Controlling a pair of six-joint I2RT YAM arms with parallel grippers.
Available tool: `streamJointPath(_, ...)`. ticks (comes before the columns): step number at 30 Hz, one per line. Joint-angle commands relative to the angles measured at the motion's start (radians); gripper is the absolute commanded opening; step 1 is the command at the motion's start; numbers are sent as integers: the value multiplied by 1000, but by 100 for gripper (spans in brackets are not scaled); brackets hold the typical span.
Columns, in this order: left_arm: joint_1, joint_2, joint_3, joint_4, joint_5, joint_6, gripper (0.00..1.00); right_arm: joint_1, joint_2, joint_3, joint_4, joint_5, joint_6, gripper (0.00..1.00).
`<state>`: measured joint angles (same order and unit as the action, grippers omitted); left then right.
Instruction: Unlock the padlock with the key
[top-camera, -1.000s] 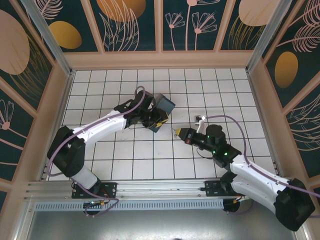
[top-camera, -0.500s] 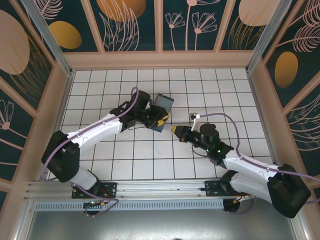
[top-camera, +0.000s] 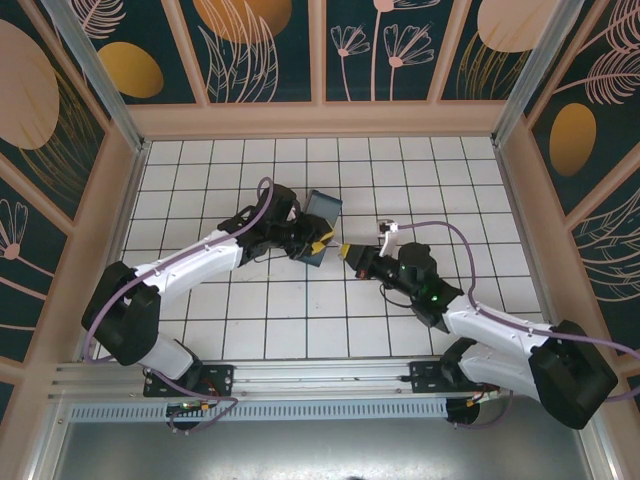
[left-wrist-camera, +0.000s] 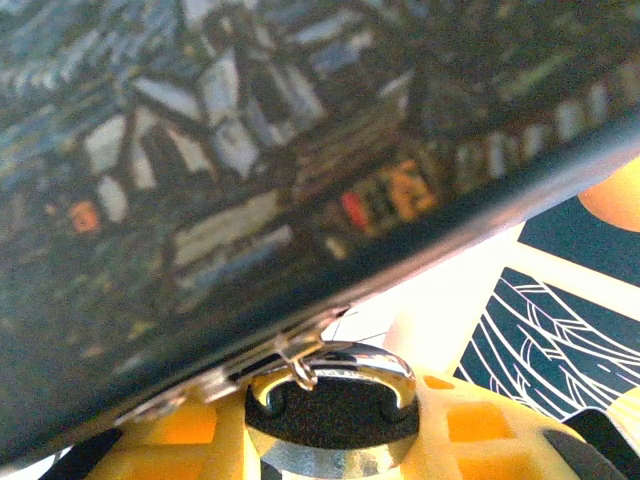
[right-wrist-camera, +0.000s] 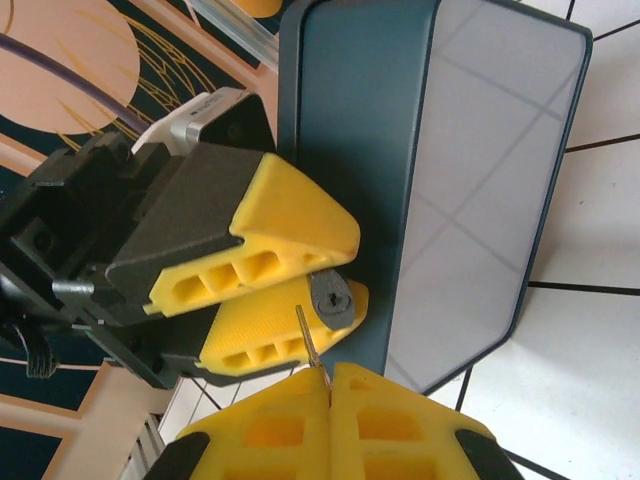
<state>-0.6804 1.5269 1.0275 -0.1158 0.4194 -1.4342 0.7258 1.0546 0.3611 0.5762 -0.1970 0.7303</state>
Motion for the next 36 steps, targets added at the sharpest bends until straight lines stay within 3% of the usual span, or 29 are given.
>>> streamJointPath(1, 8, -48, -13, 96, 18, -28, 24, -3, 18, 51, 22, 36, -28, 0)
streamJointPath(36, 20, -66, -41, 139, 17, -69, 22, -4, 87, 37, 114, -4, -1, 0)
